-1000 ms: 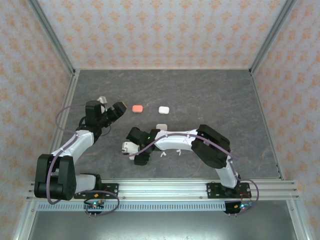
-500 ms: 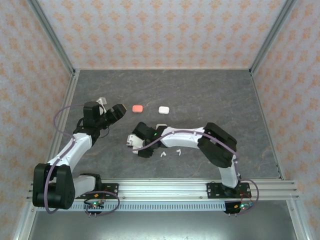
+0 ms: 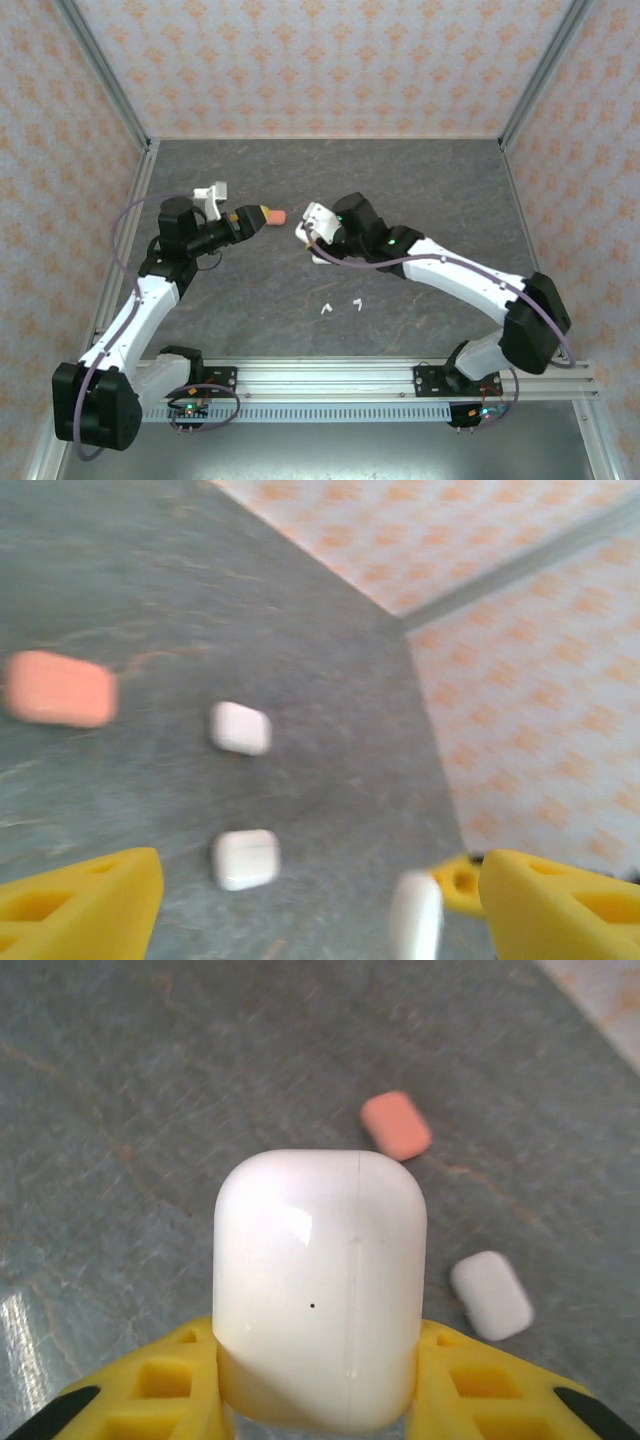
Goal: Insert the wireless bluetooth earbuds into the charging case
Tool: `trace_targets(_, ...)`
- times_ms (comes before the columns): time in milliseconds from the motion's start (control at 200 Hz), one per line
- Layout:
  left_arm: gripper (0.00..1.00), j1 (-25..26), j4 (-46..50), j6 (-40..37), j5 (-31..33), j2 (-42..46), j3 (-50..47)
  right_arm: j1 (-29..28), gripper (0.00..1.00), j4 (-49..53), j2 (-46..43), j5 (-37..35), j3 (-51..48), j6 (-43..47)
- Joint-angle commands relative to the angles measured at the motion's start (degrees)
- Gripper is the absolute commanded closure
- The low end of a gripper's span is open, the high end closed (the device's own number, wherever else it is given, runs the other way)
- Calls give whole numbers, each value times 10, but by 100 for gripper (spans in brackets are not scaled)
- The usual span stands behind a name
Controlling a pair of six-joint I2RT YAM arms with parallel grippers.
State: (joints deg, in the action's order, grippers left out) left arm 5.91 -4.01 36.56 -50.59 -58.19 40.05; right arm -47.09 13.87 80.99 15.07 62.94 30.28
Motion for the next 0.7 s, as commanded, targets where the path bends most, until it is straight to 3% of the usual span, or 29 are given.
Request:
trace_targets(0, 18, 34, -10, -35, -66, 15, 41, 2, 64, -40, -50, 16, -10, 12)
trace_targets(230, 21, 88, -11, -52, -82, -11, 73, 2, 63, -37, -88, 45, 0, 24)
trace_targets(696, 41, 132, -33, -56, -107, -50, 89, 2, 63, -28, -88, 87, 20, 36)
